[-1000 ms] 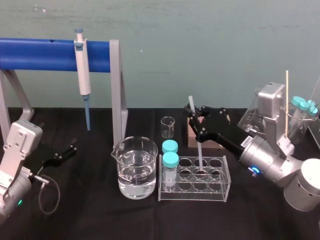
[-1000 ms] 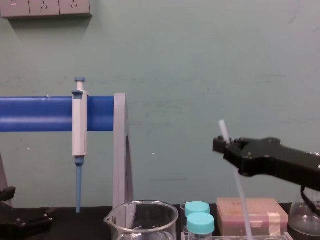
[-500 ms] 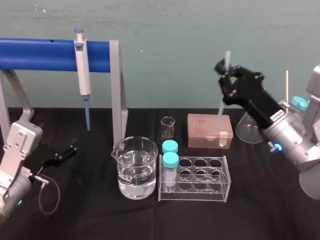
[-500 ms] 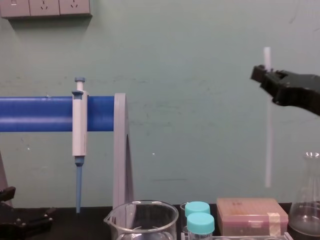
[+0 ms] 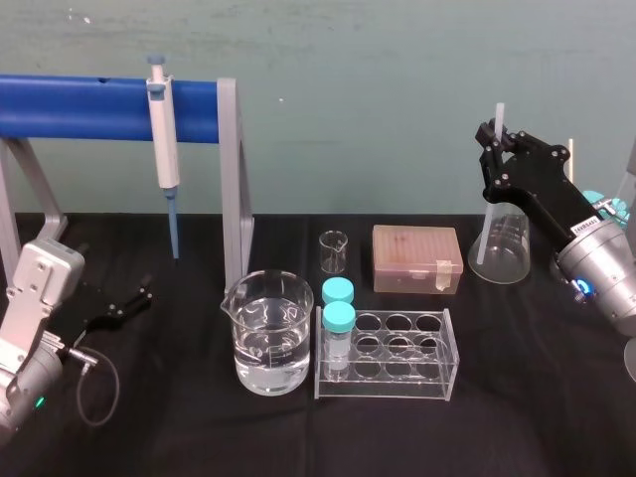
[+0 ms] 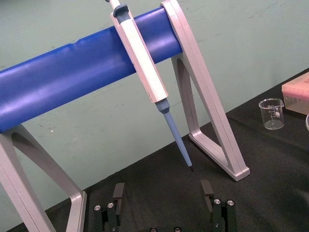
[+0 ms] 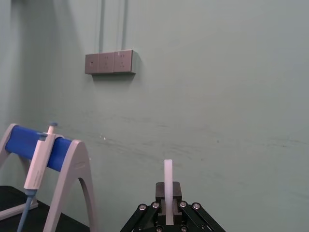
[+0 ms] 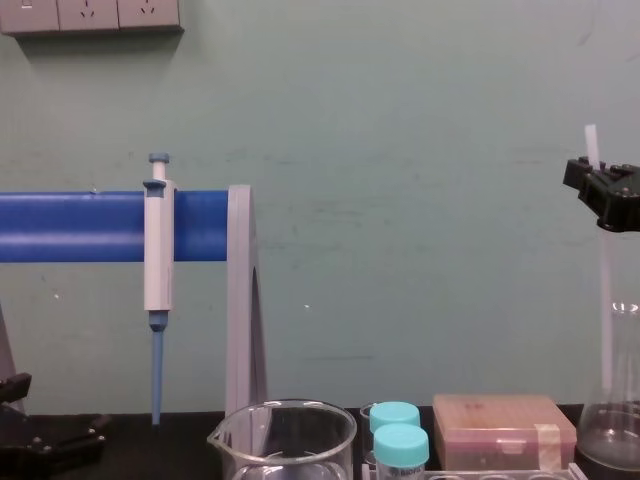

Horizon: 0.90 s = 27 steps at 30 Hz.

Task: Pick up the stirring rod with one hand, then place it down.

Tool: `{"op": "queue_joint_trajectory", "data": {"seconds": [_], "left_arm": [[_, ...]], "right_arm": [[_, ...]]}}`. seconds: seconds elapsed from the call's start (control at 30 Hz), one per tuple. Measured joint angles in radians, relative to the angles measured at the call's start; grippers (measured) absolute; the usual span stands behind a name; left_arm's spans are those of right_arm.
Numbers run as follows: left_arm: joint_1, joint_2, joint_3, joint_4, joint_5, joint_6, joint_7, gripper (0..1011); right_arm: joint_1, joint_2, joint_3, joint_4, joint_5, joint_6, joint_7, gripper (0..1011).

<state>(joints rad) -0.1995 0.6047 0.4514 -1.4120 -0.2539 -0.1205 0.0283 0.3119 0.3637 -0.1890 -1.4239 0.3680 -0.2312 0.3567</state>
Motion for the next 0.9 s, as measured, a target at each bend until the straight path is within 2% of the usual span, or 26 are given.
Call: {"op": "queue_joint_trajectory", "data": {"seconds": [0.47, 0.9], "left_arm": [[0.0, 0.0, 0.0, 0.0, 0.0, 0.0, 0.0, 1000], [0.0, 0.0, 0.0, 0.0, 0.0, 0.0, 0.0, 1000]], "right_arm": [[-0.004, -0.021, 0.018, 0.0, -0.013, 0.009, 0.027, 71], [-0.015, -0.02, 0.021, -0.015, 0.006, 0.024, 0.059, 71]]}}
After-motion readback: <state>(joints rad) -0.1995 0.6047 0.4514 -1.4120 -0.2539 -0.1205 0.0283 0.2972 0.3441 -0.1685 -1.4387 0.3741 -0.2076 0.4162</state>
